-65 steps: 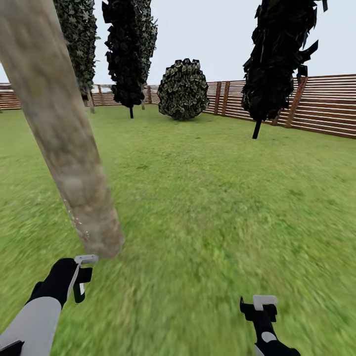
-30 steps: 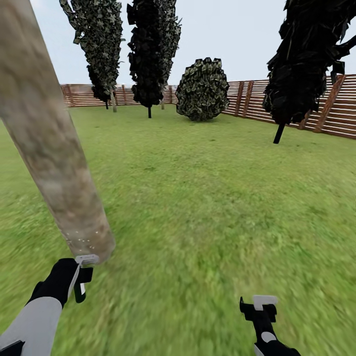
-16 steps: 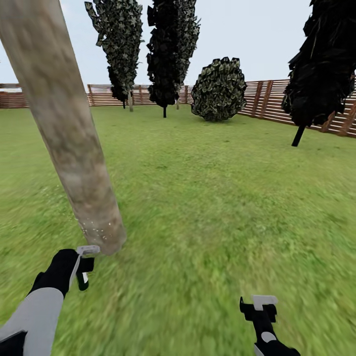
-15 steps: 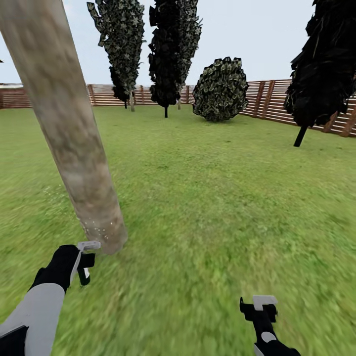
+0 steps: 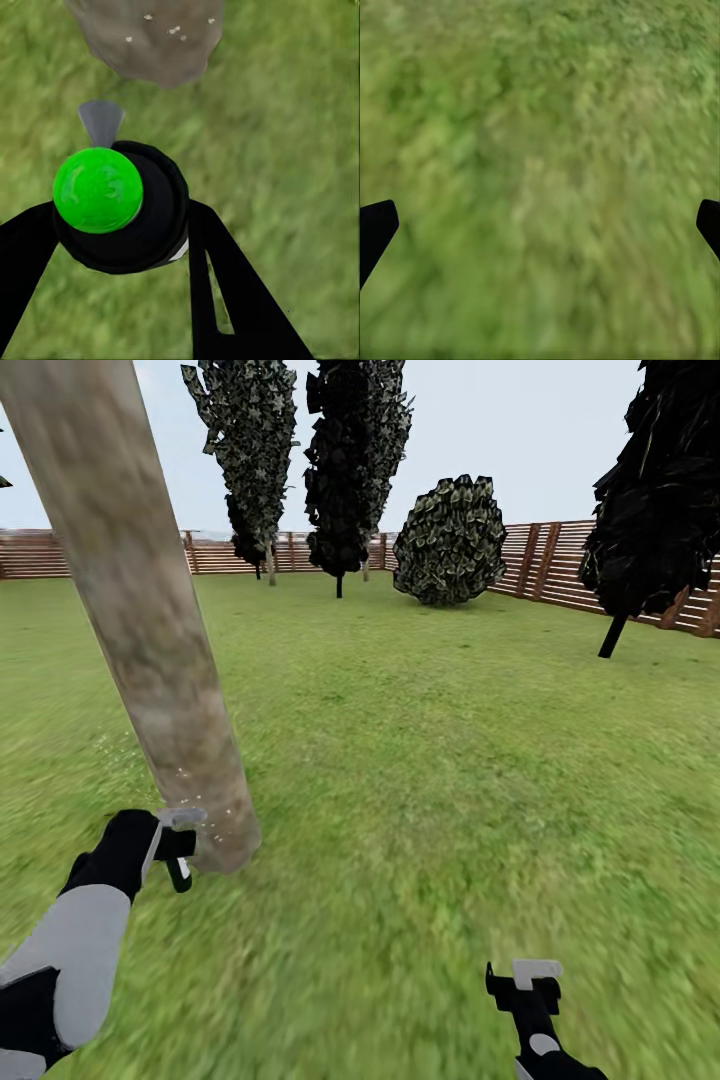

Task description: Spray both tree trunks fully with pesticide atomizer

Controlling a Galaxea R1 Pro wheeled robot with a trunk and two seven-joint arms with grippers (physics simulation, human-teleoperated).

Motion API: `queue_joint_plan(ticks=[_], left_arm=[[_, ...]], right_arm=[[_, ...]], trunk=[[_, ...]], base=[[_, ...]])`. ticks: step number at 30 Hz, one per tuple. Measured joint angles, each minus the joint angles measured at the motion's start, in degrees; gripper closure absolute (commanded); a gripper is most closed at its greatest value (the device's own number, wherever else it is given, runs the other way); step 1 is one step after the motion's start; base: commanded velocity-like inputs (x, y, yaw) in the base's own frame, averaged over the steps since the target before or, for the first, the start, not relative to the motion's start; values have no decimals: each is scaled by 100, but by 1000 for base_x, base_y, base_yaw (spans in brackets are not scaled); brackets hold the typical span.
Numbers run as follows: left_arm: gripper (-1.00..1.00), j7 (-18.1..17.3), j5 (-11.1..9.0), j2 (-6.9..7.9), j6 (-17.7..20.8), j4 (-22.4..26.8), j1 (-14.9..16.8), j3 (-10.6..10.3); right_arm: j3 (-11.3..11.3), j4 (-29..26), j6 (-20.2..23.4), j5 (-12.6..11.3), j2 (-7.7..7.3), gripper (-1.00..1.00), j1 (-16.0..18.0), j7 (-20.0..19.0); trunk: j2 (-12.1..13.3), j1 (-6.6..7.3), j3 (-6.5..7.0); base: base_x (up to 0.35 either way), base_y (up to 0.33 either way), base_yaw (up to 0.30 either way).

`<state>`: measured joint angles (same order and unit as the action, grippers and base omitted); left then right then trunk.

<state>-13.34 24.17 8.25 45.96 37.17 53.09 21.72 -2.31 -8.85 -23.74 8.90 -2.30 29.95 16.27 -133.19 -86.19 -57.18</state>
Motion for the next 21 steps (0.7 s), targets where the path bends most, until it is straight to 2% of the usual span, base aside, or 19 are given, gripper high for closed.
queue_joint_plan(ticks=[2,4,5,6,7,9,10,12,13,15,17,18,20,21], left_arm=[[100,-53,38,-122,3,2,65,-104],[100,-79,89,-90,106,6,183,-123],[100,-86,78,108,228,7,273,-109],[100,-107,192,321,249,7,298,-105],[100,-182,137,475,275,6,309,-110],[100,-372,74,566,305,4,317,-143],[100,-429,31,515,318,9,327,-151],[100,-460,15,308,431,16,384,-201],[100,-464,48,266,511,18,475,-212],[100,-470,100,308,605,15,658,-216],[100,-473,134,506,622,10,734,-211],[100,-473,122,673,631,8,747,-200],[100,-478,123,908,636,9,755,-189],[100,-483,113,940,635,12,726,-219]], right_arm=[[0,0,-1,1,0,-100,-1,0],[0,0,-2,0,0,-100,-2,0],[0,0,1,0,0,-100,-2,-1],[1,0,1,1,0,-100,-2,-1],[1,0,0,0,0,-100,-2,0],[0,0,1,1,0,-100,-2,0],[0,0,0,2,0,-100,-2,0],[0,0,2,1,0,-100,-2,0],[0,0,1,0,0,-100,-2,0],[1,0,1,0,0,-100,-2,0],[1,0,0,0,0,-100,-2,0],[1,0,-1,0,0,-100,-2,0],[1,0,0,0,0,-100,-2,0],[0,0,1,0,0,-100,-2,0]], trunk=[[0,0,0],[0,0,0],[0,0,1],[0,0,0],[0,0,0],[0,0,0],[0,0,0],[0,0,0],[0,0,0],[0,1,1],[0,0,0],[0,0,0],[0,0,0],[0,0,0]], base=[[0,0,0],[0,0,0],[0,0,0],[0,0,0],[0,0,0],[0,0,0],[0,0,0],[0,0,0],[0,0,0],[0,0,0],[0,0,0],[0,0,0],[0,0,0],[0,0,6]])
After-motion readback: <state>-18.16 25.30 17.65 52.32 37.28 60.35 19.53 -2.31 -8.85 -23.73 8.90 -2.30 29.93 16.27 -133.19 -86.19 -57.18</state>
